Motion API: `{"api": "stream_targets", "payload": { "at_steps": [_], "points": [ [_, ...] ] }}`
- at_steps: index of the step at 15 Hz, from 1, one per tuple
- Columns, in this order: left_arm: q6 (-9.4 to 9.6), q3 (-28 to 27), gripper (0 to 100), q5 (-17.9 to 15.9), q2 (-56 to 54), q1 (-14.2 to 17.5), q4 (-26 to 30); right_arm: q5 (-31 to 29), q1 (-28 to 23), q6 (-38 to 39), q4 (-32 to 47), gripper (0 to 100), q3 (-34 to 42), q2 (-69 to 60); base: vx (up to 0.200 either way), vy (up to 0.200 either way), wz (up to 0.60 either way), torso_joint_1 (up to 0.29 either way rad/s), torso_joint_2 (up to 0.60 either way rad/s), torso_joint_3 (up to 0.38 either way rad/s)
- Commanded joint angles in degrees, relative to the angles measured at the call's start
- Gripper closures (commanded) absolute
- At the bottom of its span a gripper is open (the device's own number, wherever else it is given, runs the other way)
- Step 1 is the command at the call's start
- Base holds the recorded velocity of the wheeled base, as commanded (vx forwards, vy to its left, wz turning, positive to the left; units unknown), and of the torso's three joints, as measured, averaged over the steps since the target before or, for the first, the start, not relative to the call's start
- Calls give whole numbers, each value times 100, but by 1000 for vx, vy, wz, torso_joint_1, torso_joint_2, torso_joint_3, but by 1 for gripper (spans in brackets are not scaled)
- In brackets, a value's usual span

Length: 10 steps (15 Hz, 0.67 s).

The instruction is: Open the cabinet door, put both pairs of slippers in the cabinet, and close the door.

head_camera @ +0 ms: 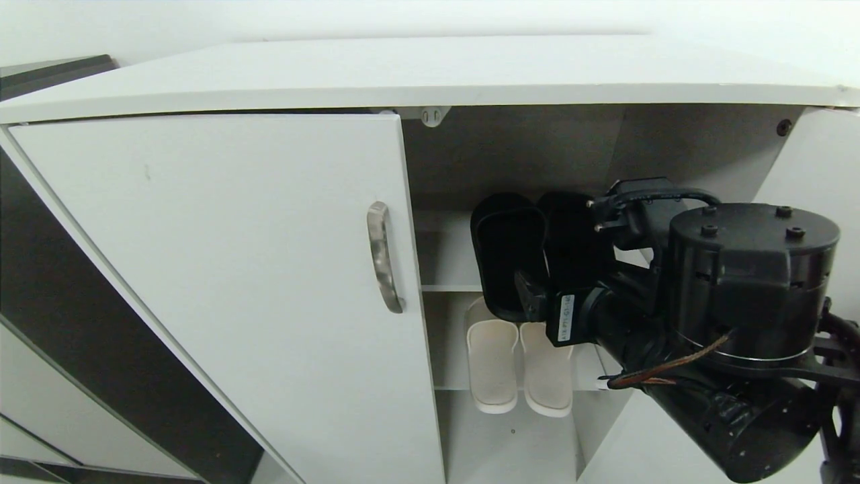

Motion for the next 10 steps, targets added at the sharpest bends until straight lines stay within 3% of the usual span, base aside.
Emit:
{"api": "stream_targets", "payload": {
  "at_steps": [1, 10],
  "points": [
    [-1, 0, 100, -5, 8, 1, 0, -7, 4, 1, -38, 0, 6, 68, -200, 0, 0, 7, 2, 2],
    [-1, 0, 100, 3, 8, 1, 9, 2, -14, 10, -73, 0, 23, 138, -200, 0, 0, 3, 4, 4]
  ]
}}
